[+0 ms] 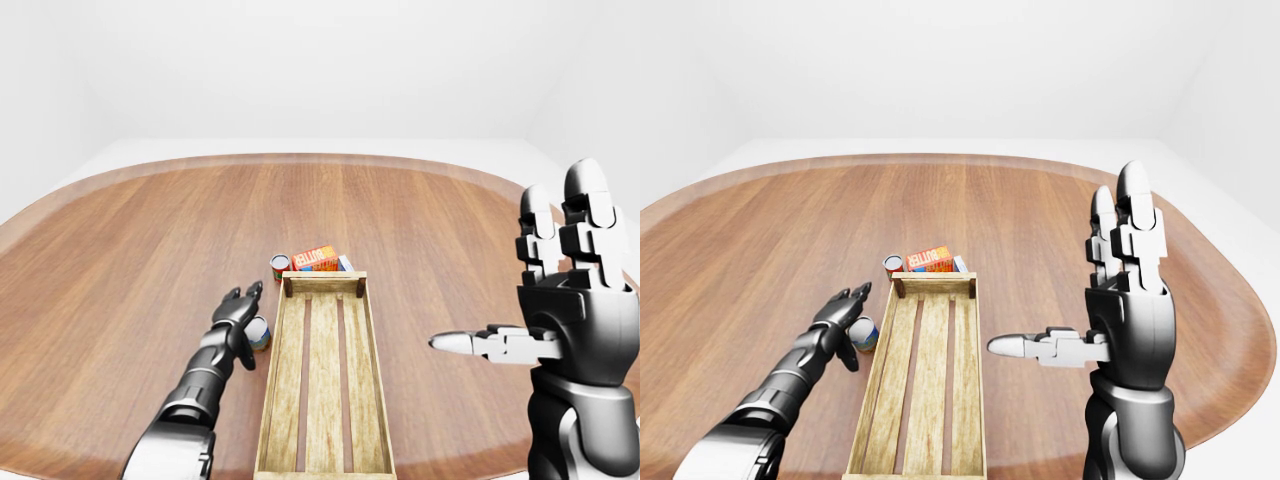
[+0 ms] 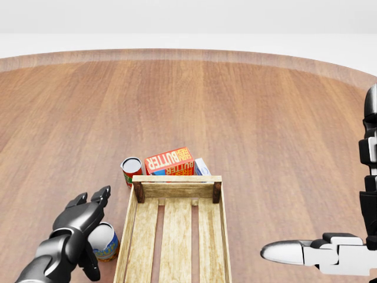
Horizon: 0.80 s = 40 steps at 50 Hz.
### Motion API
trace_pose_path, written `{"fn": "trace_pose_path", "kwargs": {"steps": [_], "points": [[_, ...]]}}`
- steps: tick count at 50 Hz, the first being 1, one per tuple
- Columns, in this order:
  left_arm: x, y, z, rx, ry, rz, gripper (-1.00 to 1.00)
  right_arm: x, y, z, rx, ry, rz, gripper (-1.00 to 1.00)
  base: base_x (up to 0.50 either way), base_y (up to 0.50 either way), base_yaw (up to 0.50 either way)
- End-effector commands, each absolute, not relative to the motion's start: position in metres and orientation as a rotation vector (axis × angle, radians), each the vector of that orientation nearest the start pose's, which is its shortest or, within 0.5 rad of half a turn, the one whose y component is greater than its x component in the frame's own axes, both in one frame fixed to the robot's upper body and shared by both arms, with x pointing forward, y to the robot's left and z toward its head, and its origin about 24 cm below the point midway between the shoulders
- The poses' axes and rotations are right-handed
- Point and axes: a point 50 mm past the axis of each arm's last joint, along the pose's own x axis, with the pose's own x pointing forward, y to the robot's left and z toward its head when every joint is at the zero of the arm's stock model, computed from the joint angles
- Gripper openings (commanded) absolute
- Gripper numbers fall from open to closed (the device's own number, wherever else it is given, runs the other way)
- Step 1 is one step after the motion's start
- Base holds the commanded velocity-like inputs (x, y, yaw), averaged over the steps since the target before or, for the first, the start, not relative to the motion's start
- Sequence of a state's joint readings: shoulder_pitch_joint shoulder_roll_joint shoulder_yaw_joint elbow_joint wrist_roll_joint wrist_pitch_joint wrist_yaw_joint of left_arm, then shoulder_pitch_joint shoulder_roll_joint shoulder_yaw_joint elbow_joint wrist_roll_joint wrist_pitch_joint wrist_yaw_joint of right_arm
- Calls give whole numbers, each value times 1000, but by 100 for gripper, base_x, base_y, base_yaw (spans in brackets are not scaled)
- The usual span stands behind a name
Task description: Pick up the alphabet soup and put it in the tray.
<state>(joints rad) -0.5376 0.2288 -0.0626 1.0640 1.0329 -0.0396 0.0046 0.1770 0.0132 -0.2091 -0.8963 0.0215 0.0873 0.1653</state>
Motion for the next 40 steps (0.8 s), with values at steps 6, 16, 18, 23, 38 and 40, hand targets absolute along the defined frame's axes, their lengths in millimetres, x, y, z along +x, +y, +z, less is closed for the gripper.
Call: {"fn": "trace_pose_path", "kwargs": {"steps": [6,16,18,23,38,40], "points": [[314,190,-43,1282,498,-320,100,167,-185,194,-137,-630,-72,100,0,0,0],[315,187,-43,1269,485,-318,-100,167,-185,194,-137,-631,-72,100,0,0,0],[314,187,-44,1274,482,-318,-100,167,-185,193,-136,-630,-72,100,0,0,0],[314,188,-44,1271,487,-315,-100,167,-185,193,-137,-629,-72,100,0,0,0],[317,201,-38,1276,491,-252,-100,168,-185,194,-134,-631,-74,100,0,0,0],[320,206,-33,1278,485,-221,-100,168,-185,194,-135,-631,-73,100,0,0,0]]}}
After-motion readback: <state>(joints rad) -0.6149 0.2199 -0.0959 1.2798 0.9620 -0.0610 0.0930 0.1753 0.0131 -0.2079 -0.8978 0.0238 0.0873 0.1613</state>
